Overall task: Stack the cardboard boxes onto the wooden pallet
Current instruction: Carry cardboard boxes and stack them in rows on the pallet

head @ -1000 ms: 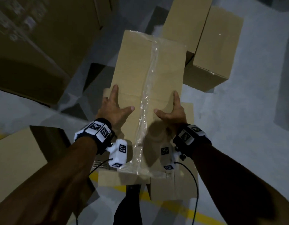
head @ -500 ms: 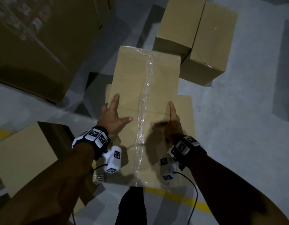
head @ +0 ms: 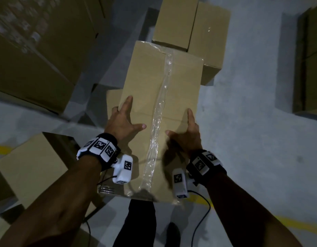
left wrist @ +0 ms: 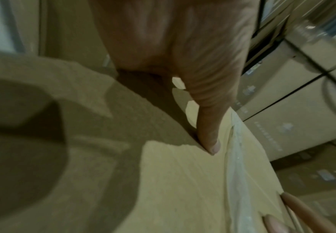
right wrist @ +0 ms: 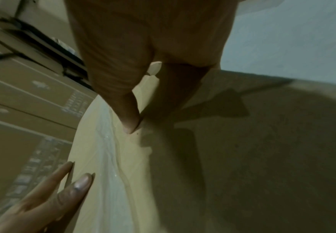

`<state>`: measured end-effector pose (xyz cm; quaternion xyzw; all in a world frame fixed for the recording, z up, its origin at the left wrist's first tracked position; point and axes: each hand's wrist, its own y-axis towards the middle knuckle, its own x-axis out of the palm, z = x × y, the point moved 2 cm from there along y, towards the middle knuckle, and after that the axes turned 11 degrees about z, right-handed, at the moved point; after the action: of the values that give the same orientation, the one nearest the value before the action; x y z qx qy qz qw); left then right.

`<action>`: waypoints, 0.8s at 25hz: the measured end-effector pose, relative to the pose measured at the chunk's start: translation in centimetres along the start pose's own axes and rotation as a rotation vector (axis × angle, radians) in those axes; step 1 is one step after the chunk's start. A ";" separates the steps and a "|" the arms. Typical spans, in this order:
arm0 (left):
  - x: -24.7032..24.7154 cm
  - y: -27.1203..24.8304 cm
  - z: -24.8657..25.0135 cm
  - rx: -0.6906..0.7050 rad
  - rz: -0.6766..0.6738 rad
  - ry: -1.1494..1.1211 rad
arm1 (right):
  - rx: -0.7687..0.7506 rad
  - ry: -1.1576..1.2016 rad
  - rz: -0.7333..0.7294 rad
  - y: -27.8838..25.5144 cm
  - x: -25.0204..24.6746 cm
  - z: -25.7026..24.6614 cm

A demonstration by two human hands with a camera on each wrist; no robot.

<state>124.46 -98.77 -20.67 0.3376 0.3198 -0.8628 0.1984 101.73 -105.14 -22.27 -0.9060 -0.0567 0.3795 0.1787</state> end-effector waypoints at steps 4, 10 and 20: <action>-1.2 -7.0 6.9 0.105 -0.018 0.039 | 0.043 0.083 0.050 -4.9 -9.5 1.1; 1.0 -20.3 17.7 0.294 -0.015 0.040 | 0.056 0.184 0.242 -12.5 -24.7 6.1; 10.6 -40.2 31.3 0.520 0.033 0.006 | 0.045 0.343 0.425 -22.4 -45.6 18.4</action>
<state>80.42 -92.73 6.36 0.3853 0.0823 -0.9115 0.1180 57.31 -90.04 4.44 -0.9444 0.1742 0.2509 0.1221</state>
